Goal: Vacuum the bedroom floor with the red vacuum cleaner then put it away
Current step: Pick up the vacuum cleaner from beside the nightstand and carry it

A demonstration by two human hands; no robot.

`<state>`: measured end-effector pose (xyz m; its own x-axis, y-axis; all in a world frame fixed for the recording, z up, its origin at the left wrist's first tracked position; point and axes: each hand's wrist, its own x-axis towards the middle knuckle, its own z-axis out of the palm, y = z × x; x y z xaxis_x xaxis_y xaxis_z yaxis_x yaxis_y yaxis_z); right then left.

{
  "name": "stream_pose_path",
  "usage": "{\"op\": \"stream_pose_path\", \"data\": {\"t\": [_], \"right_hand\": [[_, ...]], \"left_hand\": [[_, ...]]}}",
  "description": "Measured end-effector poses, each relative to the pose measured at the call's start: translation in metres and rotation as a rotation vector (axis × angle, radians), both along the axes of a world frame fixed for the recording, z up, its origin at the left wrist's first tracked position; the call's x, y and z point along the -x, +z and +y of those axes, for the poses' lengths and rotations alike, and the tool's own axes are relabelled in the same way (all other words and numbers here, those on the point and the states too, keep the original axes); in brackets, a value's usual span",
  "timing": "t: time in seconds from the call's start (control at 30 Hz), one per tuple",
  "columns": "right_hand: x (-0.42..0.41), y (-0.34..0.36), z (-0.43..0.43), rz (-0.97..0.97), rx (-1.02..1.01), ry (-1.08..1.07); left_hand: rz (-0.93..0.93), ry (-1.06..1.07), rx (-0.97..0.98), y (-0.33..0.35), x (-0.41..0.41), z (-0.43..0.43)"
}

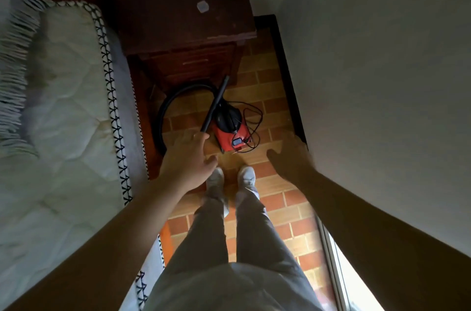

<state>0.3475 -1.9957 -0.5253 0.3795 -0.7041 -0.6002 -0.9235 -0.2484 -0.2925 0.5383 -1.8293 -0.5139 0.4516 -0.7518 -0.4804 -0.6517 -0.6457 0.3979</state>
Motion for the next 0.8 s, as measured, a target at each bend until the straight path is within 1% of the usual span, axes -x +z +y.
{"op": "stream_pose_path", "data": {"t": [0.1, 0.3, 0.6, 0.8], "right_hand": [[-0.002, -0.039, -0.014, 0.045, -0.067, -0.040], [-0.011, -0.124, -0.040, 0.023, -0.152, -0.098], [-0.034, -0.292, -0.082, -0.001, -0.212, -0.189], [-0.047, -0.399, -0.108, 0.011, -0.241, -0.215]], "left_hand": [[0.029, 0.011, -0.034, -0.033, -0.004, -0.012], [0.078, 0.011, -0.068, -0.112, -0.006, -0.036], [0.097, 0.027, -0.045, -0.272, -0.015, -0.081], [0.093, 0.111, -0.029, -0.382, -0.032, -0.099]]}}
